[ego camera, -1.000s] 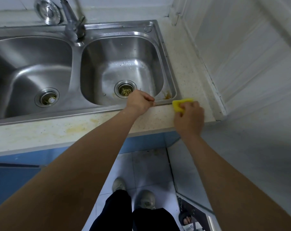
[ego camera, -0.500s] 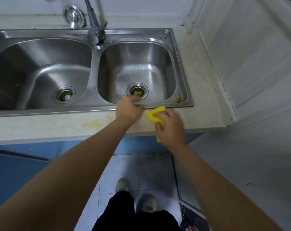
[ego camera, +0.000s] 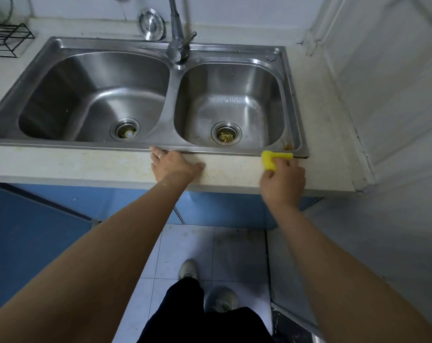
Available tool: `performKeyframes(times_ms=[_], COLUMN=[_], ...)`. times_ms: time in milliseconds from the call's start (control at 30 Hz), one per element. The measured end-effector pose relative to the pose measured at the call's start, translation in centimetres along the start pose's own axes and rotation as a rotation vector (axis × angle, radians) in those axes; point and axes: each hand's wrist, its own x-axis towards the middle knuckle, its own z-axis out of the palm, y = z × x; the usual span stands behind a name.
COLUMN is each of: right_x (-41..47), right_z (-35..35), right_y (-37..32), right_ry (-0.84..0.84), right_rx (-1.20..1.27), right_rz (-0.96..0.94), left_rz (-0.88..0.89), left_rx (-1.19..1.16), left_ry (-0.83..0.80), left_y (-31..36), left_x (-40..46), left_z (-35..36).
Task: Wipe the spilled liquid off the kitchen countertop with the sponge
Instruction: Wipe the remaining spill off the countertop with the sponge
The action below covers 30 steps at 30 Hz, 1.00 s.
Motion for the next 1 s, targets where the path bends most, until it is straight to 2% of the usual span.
performKeyframes(times_ms=[100, 133, 167, 267, 300, 400, 500, 600, 800, 1000], right_x=[-2.7, -2.8, -2.2, 0.0, 0.0, -1.7, -3.3, -4.5, -7.0, -10.8], right_z=[2.0, 2.2, 1.9, 0.4, 0.5, 1.7, 3.6, 5.7, 8.6, 13.3], right_y=[-2.7, -2.6, -2.1, 0.0, 0.2, -1.9, -4.3, -8.1, -15.1, -26.9], right_ry=[-0.177, -0.18, -0.125, 0.049, 0.061, 0.046, 0.039, 0.062, 0.012, -0.1], right_rx=[0.091, 0.097, 0.086, 0.03, 0.008, -0.006, 0.0, -0.019, -0.043, 0.06], right_rz=[-0.398, -0.466, -0.447, -0.073, -0.02, -0.065, -0.138, -0.174, -0.066, -0.17], left_rz=[-0.006, -0.006, -0.002, 0.016, 0.023, 0.042, 0.069, 0.04, -0.086, -0.126], left_rx=[-0.021, -0.03, -0.037, -0.045, -0.043, -0.07, -0.098, -0.08, -0.035, 0.038], left_ry=[-0.011, -0.011, -0.006, 0.008, 0.011, 0.01, 0.077, 0.153, 0.162, 0.117], left_y=[0.1, 0.1, 0.0, -0.6, -0.8, -1.2, -2.4, -6.4, -15.8, -23.7], left_x=[0.0, 0.0, 0.0, -0.4, -0.4, -0.3, 0.2, 2.1, 7.8, 13.0], left_z=[0.1, 0.1, 0.1, 0.1, 0.1, -0.4, -1.4, -3.2, -8.4, -14.3])
